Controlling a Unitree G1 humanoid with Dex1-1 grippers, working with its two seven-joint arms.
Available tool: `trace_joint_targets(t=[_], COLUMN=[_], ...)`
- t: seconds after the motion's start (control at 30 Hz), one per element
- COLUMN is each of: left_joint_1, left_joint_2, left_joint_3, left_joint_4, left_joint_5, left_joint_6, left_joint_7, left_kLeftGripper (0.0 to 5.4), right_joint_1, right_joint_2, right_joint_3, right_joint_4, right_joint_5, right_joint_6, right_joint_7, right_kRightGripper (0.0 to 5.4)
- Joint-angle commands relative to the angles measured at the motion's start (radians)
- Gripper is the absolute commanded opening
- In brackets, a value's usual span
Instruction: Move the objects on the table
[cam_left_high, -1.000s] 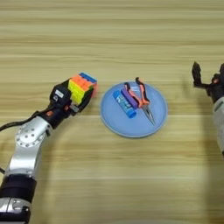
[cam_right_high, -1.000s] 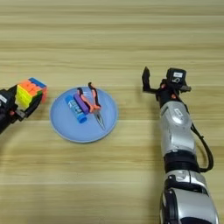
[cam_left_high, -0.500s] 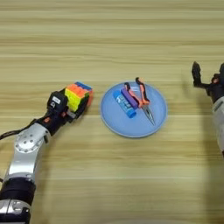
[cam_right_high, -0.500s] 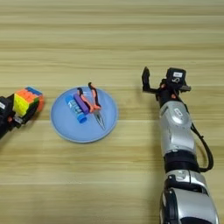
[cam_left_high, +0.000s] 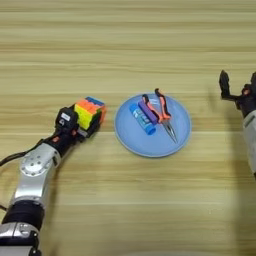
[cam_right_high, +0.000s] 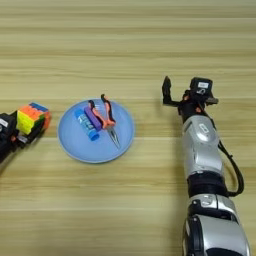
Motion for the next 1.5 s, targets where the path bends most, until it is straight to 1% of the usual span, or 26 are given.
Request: trace_joint_targets(t=[0.03, 0.13, 0.2, 0.43, 0.47, 0.6, 0.7, 0.77, 0.93, 1.03, 1.23, 1.33, 1.43, 1.5], left_joint_1=[0.002, 0.002, 0.002, 0.006, 0.007, 0.014, 0.028, 0.047, 0.109, 0.128, 0.12, 0.112, 0.1, 0.095], left_joint_2=[-0.012, -0.017, -0.017, -0.018, -0.018, -0.02, -0.02, -0.022, -0.03, -0.031, -0.04, -0.049, -0.058, -0.057], left_joint_3=[-0.021, -0.03, -0.035, -0.041, -0.04, -0.04, -0.031, -0.023, -0.015, -0.006, 0.043, 0.059, 0.08, 0.082], left_joint_4=[0.048, 0.058, 0.058, 0.046, 0.044, 0.017, -0.03, -0.094, -0.277, -0.346, -0.379, -0.387, -0.39, -0.392], left_joint_5=[0.026, 0.034, 0.034, 0.038, 0.039, 0.039, 0.038, 0.024, 0.002, -0.011, -0.044, -0.053, -0.035, -0.014], left_joint_6=[0.004, -0.004, -0.007, -0.009, -0.008, -0.005, 0.006, 0.025, 0.09, 0.123, 0.167, 0.172, 0.167, 0.166], left_joint_7=[0.003, 0.007, 0.006, 0.009, 0.009, 0.016, 0.039, 0.055, 0.083, 0.104, 0.16, 0.188, 0.239, 0.272], left_kLeftGripper=[3.35, 3.34, 3.69, 4.41, 4.44, 4.94, 5.26, 5.37, 5.37, 5.37, 5.37, 5.37, 5.37, 5.37], right_joint_1=[-0.013, -0.011, -0.01, -0.01, -0.01, -0.003, 0.018, 0.043, 0.131, 0.19, 0.281, 0.329, 0.353, 0.366], right_joint_2=[0.002, 0.003, 0.003, 0.004, 0.005, 0.007, 0.012, 0.017, 0.034, 0.039, 0.04, 0.04, 0.045, 0.045], right_joint_3=[0.007, 0.008, 0.008, 0.011, 0.012, 0.016, 0.031, 0.048, 0.112, 0.155, 0.23, 0.272, 0.315, 0.348], right_joint_4=[-0.009, -0.014, -0.015, -0.015, -0.016, -0.025, -0.069, -0.116, -0.28, -0.385, -0.545, -0.62, -0.664, -0.694], right_joint_5=[0.004, 0.005, 0.005, 0.005, 0.005, 0.003, -0.003, -0.009, -0.024, -0.036, -0.052, -0.049, -0.045, -0.046], right_joint_6=[0.003, 0.003, 0.004, 0.004, 0.004, 0.003, 0.01, 0.022, 0.075, 0.115, 0.192, 0.243, 0.298, 0.338], right_joint_7=[0.004, 0.003, 0.003, 0.001, 0.001, 0.0, 0.002, 0.006, 0.022, 0.034, 0.058, 0.083, 0.103, 0.12], right_kRightGripper=[5.4, 5.4, 5.4, 5.4, 5.4, 5.4, 5.4, 5.4, 5.4, 5.4, 5.4, 5.4, 5.4, 5.4])
